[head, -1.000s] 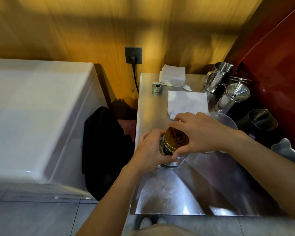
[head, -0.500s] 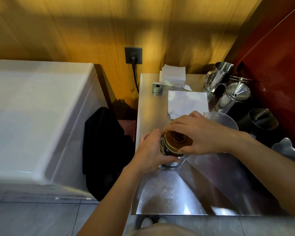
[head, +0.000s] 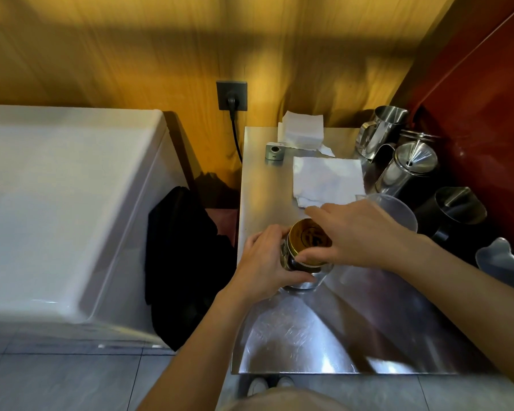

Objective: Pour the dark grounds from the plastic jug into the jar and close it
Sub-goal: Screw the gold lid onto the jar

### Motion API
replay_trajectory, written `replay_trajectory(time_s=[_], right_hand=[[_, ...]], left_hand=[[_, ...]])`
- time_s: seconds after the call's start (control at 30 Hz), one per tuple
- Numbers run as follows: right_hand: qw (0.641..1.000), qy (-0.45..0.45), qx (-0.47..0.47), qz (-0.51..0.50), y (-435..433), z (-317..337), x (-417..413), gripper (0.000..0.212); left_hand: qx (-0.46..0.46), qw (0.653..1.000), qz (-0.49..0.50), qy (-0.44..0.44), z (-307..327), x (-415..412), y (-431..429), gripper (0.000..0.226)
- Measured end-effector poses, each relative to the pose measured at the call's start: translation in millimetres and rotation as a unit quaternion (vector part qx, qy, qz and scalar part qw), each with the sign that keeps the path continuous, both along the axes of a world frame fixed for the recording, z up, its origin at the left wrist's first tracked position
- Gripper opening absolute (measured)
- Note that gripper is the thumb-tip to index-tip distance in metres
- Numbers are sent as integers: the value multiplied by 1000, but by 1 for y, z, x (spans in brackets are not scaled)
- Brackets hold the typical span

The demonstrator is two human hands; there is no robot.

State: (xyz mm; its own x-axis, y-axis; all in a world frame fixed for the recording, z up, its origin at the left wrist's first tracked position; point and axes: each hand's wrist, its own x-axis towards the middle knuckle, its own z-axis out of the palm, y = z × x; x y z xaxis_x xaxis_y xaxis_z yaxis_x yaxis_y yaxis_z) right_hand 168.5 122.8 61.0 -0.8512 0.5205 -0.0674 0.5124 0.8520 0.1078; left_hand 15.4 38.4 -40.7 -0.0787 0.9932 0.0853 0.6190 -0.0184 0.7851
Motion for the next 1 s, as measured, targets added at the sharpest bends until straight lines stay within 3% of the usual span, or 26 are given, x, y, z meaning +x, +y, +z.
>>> replay_trajectory(time_s=[0.17, 0.3, 0.57, 0.73, 1.0], right_hand=[[991, -18, -103, 78, 1, -7, 5, 74], [999, 13, -34, 28, 1, -7, 7, 76], [984, 34, -20, 174, 4, -16, 6, 61], [982, 63, -2, 176, 3, -23, -2, 47], [986, 96, 4, 133, -8, -30, -5, 53]], left_hand=[[-18, 1000, -10, -13, 0, -1, 2, 70], [-46, 998, -23, -27, 3, -6, 3, 72], [-128, 979, -135, -80, 13, -15, 18, 84], [-83, 983, -124, -107, 7, -11, 16, 81], [15, 1000, -16, -14, -6, 4, -1, 61]])
